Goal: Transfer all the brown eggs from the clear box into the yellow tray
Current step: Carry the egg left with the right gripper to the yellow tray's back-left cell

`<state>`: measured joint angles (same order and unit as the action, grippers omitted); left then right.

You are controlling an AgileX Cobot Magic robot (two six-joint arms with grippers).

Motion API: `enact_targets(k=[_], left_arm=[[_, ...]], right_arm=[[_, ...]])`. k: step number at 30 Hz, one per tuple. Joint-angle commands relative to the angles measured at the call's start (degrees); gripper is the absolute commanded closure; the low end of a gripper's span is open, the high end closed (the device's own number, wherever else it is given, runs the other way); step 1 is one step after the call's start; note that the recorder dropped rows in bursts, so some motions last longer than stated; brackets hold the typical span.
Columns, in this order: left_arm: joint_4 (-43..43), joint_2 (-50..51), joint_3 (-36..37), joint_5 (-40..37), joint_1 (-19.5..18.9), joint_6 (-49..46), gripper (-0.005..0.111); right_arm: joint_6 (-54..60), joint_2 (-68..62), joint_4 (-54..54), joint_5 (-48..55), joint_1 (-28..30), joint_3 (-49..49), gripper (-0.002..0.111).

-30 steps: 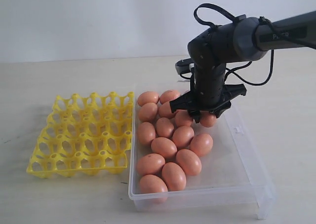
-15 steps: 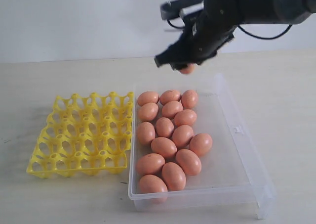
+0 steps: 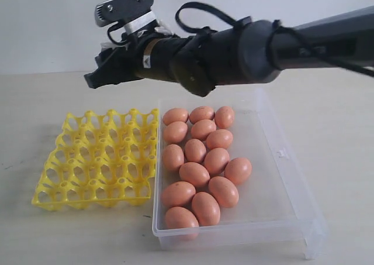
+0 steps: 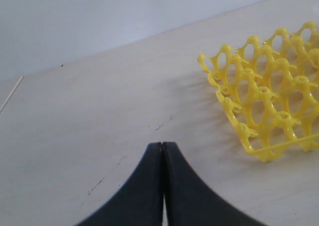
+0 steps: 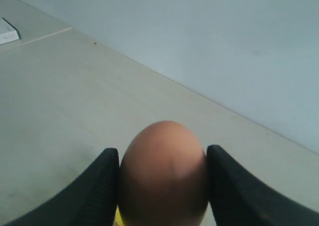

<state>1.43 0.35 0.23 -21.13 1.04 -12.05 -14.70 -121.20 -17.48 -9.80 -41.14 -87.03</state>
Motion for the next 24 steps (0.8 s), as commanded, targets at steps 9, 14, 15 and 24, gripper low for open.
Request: enact_targets(k=[9,14,15,24], left_arm=[[0.0,-0.3,-0.2,0.4,0.2,0.3,0.107],[0.0,-0.3,-0.2,0.4,0.2,0.3,0.107],[0.0,-0.3,-0.2,0.4,0.2,0.3,0.107],[0.0,-0.3,-0.2,0.4,0.2,0.3,0.107]], right_arm=[[-17.8,-14.3,-12.9,-2.5,-2.5,-16.8,0.108],[-24.5,-18.5,-18.6,-5.5,-2.5,-20.8,0.108],[-26.9,-19.8,-21.0,-6.6,-2.5,-22.0,0.108],[-30.9,-25.7,-24.7,-10.1,-2.5,-25.9,0.108]])
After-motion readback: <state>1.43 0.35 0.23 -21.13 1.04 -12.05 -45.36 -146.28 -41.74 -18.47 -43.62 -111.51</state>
